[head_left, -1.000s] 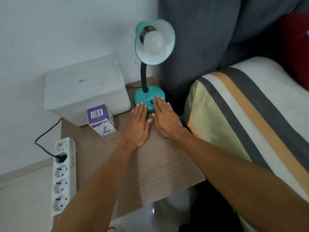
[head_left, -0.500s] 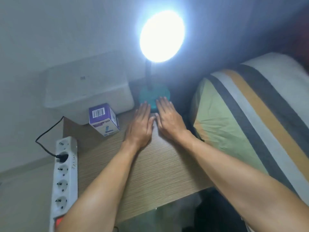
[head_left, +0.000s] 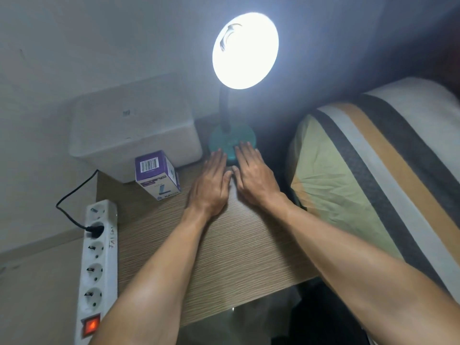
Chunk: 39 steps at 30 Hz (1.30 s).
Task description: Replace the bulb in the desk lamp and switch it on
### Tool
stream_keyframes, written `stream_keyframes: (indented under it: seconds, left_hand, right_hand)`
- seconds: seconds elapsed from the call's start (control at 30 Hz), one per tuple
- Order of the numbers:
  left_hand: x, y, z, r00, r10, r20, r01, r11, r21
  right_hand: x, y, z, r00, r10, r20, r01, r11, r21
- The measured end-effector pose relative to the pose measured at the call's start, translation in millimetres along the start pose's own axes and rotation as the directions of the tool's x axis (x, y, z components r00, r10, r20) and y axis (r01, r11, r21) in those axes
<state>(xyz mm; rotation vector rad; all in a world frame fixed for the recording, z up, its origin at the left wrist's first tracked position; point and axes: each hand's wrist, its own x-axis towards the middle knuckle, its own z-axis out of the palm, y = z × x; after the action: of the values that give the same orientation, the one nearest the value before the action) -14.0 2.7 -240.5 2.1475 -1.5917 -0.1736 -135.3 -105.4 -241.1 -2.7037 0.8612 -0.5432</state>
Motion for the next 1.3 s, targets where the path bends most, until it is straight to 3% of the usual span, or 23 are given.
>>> stream_keyframes:
  seconds: [0.43,0.9,1.03,1.1,1.2,1.3]
  left_hand:
    - [0,1,-1,1.0,-0.005,0.003,0.005,1.0,-0.009]
    - [-3,1,-2,0.999,0.033,-0.043,-0.032,0.999,0.012]
    - [-2,4,-7,1.0,0.02,-0.014,-0.019,0.997,0.08]
    - [-3,7,-9,1.0,0.009,0.023,-0.013,0.988,0.155]
    - [-13,15,-16,0.998,-0.044,0.049,0.032,0.973,0.228]
    - [-41,24,-28,0.993,-0.05,0.109,0.019,0.962,0.271]
  right_hand:
    - [0,-1,-4,1.0,0.002,-0.025,-0.003,1.0,-0.009]
    - [9,-1,-2,0.997,-0.008,-0.071,-0.002,0.991,-0.13]
    - [15,-3,-8,1.0,0.021,-0.023,-0.024,0.991,-0.134]
    - [19,-7,-24,0.997,0.047,0.065,-0.039,0.991,-0.125]
    - [23,-16,-55,0.973,0.0,0.231,0.042,0.983,-0.181]
    - [1,-22,-78,0.962,-0.07,0.265,0.128,0.97,-0.209]
